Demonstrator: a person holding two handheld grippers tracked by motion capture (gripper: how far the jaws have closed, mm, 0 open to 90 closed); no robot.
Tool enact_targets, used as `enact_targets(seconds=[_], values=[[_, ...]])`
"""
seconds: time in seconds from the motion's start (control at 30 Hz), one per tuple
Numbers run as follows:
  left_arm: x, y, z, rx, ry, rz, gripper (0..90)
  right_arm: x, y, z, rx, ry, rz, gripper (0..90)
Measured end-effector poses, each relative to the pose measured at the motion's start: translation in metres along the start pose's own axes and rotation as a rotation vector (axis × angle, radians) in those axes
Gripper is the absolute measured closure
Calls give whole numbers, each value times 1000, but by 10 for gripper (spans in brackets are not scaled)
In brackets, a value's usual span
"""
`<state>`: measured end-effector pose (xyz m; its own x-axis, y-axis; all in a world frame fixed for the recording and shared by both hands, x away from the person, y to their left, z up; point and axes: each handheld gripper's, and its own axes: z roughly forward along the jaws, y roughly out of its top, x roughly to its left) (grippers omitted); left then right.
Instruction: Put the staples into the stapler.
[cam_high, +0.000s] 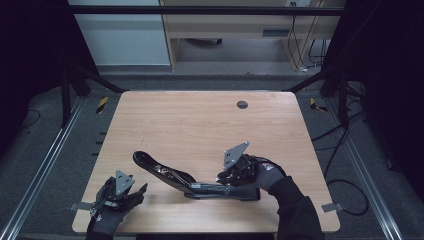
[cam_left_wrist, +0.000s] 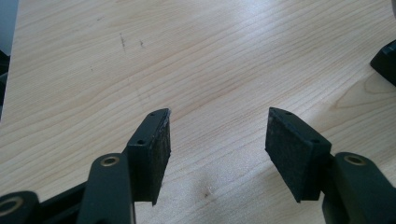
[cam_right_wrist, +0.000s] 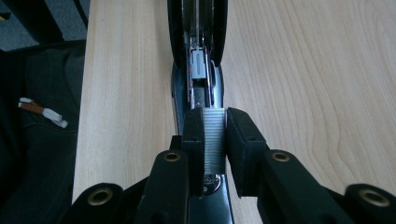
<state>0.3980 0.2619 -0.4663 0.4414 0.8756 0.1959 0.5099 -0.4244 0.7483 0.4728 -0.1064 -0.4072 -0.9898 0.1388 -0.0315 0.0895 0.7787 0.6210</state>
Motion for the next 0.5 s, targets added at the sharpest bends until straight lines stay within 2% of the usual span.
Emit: enact_targets(seconds=[0.03, 0.5], values=[[0, 0, 0, 0, 0, 0, 400, -1, 0, 2, 6, 2, -14, 778], [0, 0, 0, -1, -1, -3, 399, -1, 2, 13, 32, 13, -16, 778]])
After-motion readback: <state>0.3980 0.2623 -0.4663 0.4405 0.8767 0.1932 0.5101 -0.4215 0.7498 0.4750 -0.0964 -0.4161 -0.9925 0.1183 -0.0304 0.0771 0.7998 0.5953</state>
